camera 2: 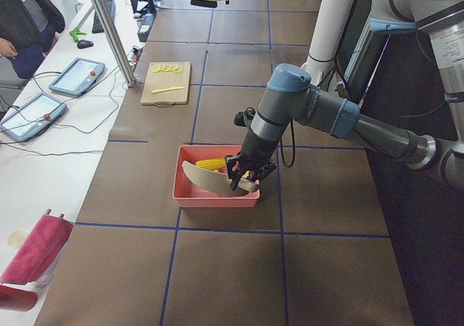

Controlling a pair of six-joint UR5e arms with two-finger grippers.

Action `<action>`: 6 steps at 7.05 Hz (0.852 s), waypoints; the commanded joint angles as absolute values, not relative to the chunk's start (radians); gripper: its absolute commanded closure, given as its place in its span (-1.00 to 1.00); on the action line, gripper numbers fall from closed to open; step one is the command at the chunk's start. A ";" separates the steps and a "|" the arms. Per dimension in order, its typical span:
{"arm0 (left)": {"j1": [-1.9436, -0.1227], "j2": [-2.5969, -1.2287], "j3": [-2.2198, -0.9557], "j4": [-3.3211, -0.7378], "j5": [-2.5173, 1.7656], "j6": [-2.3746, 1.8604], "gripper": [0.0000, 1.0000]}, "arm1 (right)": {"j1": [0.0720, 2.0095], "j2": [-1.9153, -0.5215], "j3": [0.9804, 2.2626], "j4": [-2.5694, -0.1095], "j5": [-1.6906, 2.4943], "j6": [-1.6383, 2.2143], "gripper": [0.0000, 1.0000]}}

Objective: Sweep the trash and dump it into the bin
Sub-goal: 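Tilt the dustpan with the left gripper to dump the food into the pink bin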

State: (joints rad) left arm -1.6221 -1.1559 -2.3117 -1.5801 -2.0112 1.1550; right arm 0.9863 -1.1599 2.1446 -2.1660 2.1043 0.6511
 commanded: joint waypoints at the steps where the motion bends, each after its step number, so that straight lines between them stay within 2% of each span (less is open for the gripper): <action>1: -1.623 -1.219 -2.321 -1.493 -2.086 1.155 1.00 | 0.986 -1.164 2.145 -2.166 2.103 0.650 0.98; 4: -1.623 -1.409 -2.408 -1.171 -2.228 1.126 1.00 | 0.999 -1.218 2.167 -2.157 2.111 0.603 0.98; 6: -1.582 -1.453 -2.413 -1.161 -2.384 0.934 1.00 | 1.043 -1.325 2.166 -2.152 2.169 0.525 0.97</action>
State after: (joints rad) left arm -1.6109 -1.4218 -2.4085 -1.1811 -2.2869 1.0352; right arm 1.0135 -1.2616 2.1652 -2.1547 2.1264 0.5661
